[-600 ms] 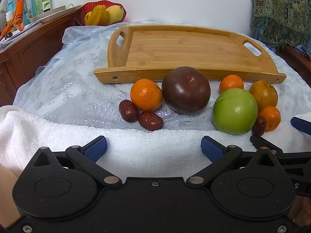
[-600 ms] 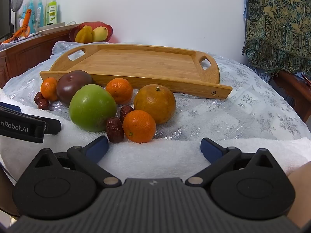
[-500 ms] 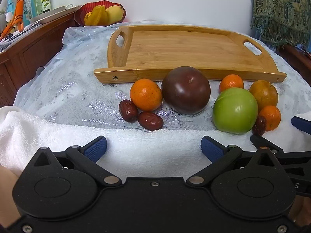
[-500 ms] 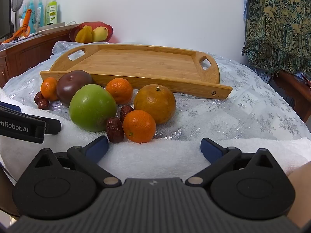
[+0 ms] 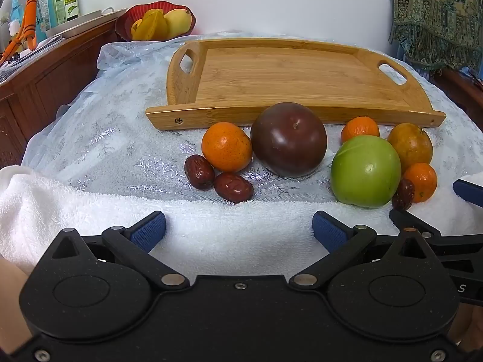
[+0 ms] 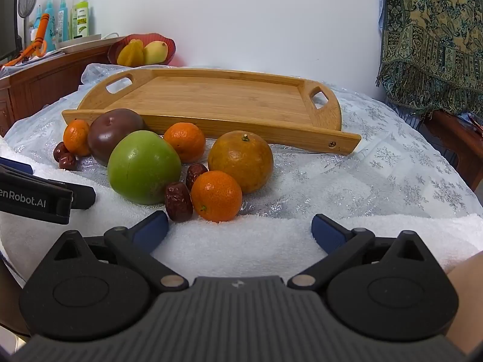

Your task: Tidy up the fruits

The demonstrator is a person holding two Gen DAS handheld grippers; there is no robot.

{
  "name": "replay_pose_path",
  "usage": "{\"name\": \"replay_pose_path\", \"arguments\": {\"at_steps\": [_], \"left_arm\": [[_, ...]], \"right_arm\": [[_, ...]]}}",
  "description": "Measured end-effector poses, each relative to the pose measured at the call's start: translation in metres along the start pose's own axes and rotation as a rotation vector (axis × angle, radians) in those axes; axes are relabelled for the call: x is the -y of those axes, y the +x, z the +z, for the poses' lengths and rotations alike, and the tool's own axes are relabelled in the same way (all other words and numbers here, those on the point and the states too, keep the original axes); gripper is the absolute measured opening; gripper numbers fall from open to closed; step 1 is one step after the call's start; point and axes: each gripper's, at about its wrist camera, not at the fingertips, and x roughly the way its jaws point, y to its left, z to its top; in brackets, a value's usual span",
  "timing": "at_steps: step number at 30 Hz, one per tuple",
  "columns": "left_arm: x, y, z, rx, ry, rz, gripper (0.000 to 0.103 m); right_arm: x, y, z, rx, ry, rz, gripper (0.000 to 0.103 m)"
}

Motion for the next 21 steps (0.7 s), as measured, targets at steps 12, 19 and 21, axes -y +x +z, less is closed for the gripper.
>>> {"name": "replay_pose_path", "arguments": {"at_steps": [12,19,21], "left_arm": [[-0.0019,-0.0015,-0.0023,0.002,0.001,0.000,0.103],[-0.0016,-0.0016,-0.0023,0.003,0.001,0.001,0.103],[-0.0015,-0.0015,-0.0021,0.003,0.001,0.001,0.103]], "right_arm": [[-0.0002,-0.0002,-0.0008,0.000,-0.001,0.000,0.103],[-0.0003,-0.0003,-0.0010,0.001,-0.001,0.000,0.103],[-0.0004,-0.0004,-0.0011,0.001,-0.001,-0.001,0.103]]}}
